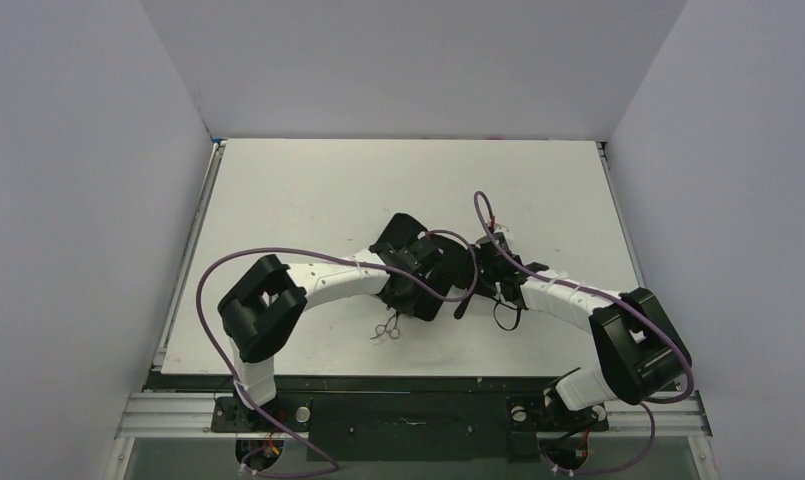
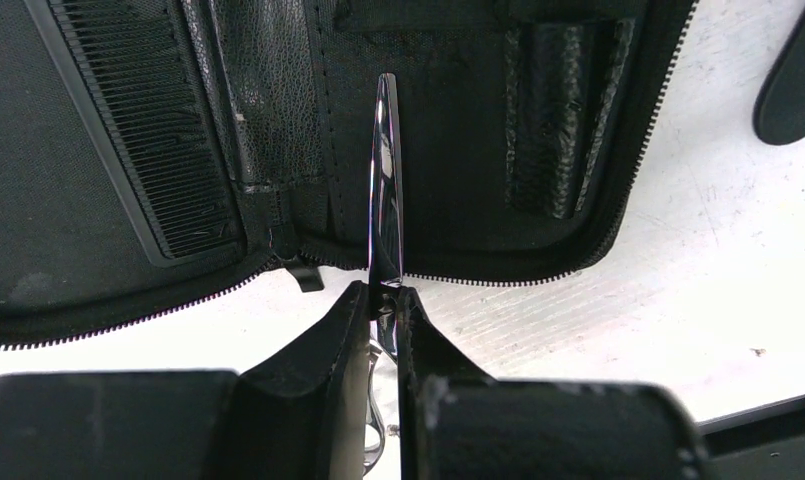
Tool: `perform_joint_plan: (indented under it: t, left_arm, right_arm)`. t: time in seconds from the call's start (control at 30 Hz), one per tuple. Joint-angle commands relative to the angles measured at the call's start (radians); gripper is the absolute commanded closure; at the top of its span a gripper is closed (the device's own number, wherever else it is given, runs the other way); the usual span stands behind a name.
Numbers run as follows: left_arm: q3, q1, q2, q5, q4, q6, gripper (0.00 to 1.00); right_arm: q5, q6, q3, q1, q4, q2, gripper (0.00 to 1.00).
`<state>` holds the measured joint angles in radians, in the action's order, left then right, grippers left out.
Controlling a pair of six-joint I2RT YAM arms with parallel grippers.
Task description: Sort the hair-cutting tools
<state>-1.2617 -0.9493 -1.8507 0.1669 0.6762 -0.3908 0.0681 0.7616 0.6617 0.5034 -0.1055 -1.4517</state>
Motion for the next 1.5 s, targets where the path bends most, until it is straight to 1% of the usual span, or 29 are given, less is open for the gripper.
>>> perform_joint_plan:
  t: [0.0,0.37,0.8,1.1,1.47]
  left_arm:
    - [-0.057,0.003,-0.029,-0.013,-0.019,-0.022,1.0]
    - [-0.147,0.021,-0.099,-0.031,-0.024,-0.032,1.0]
    - [-0.268,0.044,-0.182,-0.011,-0.011,-0.04,1.0]
    - [-0.289,0.066,-0.219,0.021,-0.036,-0.074,1.0]
    - [-0.342,0.079,-0.27,0.024,-0.042,-0.069,1.0]
  right_arm:
    - [0.0,0.022,-0.002,-0.005,0.059,0.052,0.64]
    - [0.008,0.022,-0.031,-0.005,0.06,0.074,0.64]
    - [0.008,0.011,-0.059,-0.007,0.062,0.081,0.65]
    - [0.007,0.01,-0.078,-0.009,0.067,0.082,0.66]
    - [0.014,0.005,-0.079,-0.016,0.067,0.075,0.66]
